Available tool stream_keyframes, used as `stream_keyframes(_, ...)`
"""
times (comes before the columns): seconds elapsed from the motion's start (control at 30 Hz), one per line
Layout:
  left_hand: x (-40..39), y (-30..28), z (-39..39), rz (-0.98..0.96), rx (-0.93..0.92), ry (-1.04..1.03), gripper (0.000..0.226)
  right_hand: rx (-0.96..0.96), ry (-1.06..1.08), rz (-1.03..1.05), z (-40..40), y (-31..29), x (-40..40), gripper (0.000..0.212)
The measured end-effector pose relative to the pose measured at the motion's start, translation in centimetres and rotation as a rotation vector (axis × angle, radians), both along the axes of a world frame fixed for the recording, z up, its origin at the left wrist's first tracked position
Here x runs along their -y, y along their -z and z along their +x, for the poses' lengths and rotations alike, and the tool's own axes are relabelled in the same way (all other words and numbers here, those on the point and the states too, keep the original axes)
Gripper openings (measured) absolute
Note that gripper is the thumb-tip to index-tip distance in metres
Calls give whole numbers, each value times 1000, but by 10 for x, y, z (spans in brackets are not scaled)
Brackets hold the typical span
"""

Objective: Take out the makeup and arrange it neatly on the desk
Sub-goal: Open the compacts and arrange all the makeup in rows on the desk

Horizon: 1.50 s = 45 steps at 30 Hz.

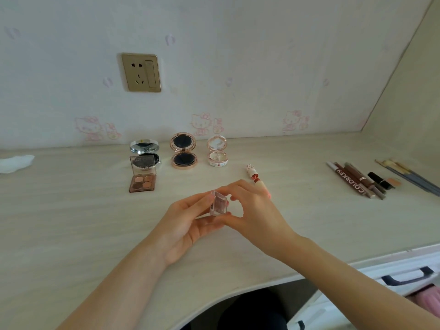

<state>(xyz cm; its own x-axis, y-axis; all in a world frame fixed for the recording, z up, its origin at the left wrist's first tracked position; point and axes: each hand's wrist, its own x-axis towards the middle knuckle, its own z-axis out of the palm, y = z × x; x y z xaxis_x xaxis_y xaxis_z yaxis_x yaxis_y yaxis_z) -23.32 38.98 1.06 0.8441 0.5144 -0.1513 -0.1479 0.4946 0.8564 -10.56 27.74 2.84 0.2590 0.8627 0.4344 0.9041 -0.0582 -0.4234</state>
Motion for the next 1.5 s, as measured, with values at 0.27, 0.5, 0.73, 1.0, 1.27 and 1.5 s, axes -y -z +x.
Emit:
stream_keyframes(0.27,-2,0,0,57,-13,-32,37,242,-32,21,0,0,4,45)
stream_keyframes(0.5,-1,1,0,179,-71,-131,48,575,-12,42,4,6,7,43)
stream_keyframes(0.73,-4,2,-2,201,-3,-106,53,160,-19,-40,8,-9,8,48)
stream_keyframes(1.0,-5,4,-2,240,12,-112,46,-99,-56,-54,6,1,0,60)
stream_keyframes(1.27,-8,3,-2,162,32,-122,36,49,-73,31,10,0,-5,48)
stream_keyframes(1.5,-16,2,-5,29,57,-56,35,-74,-87,139,19,-7,-21,27)
